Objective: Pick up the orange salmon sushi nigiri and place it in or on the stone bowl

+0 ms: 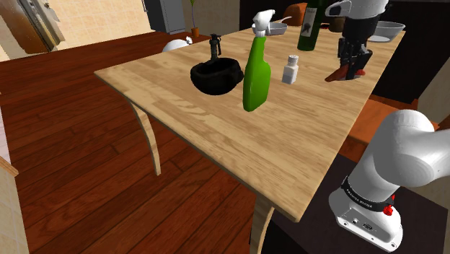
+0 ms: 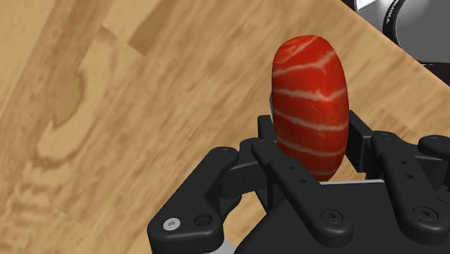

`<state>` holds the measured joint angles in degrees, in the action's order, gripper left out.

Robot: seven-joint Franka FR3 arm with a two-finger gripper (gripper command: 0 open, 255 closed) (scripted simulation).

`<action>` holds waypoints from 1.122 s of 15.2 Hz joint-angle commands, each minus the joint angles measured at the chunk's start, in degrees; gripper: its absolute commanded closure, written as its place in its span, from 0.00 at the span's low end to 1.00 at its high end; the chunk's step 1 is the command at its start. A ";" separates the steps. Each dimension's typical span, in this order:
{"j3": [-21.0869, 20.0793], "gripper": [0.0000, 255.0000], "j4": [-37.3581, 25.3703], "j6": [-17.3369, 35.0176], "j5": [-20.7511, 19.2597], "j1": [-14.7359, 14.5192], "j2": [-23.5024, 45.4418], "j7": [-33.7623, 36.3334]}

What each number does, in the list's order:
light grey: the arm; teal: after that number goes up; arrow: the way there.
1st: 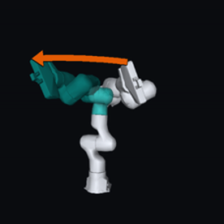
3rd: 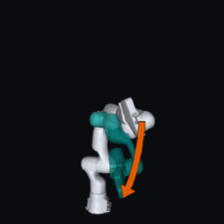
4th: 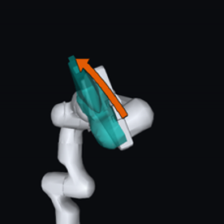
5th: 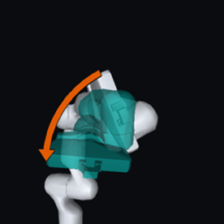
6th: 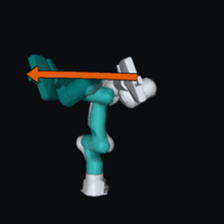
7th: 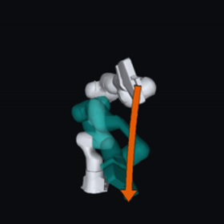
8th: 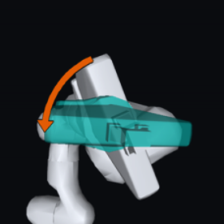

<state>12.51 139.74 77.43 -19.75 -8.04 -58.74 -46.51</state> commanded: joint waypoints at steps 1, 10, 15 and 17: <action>-0.27 1.00 -2.06 -1.21 0.24 -0.11 0.85 -0.28; -1.31 1.00 -10.89 -6.40 1.06 -0.43 4.39 -1.53; -1.78 1.00 -16.08 -9.32 1.38 -0.56 6.61 -2.28; -1.95 1.00 -18.23 -10.50 1.49 -0.61 7.56 -2.60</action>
<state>10.50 122.64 67.60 -18.18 -8.64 -51.60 -48.78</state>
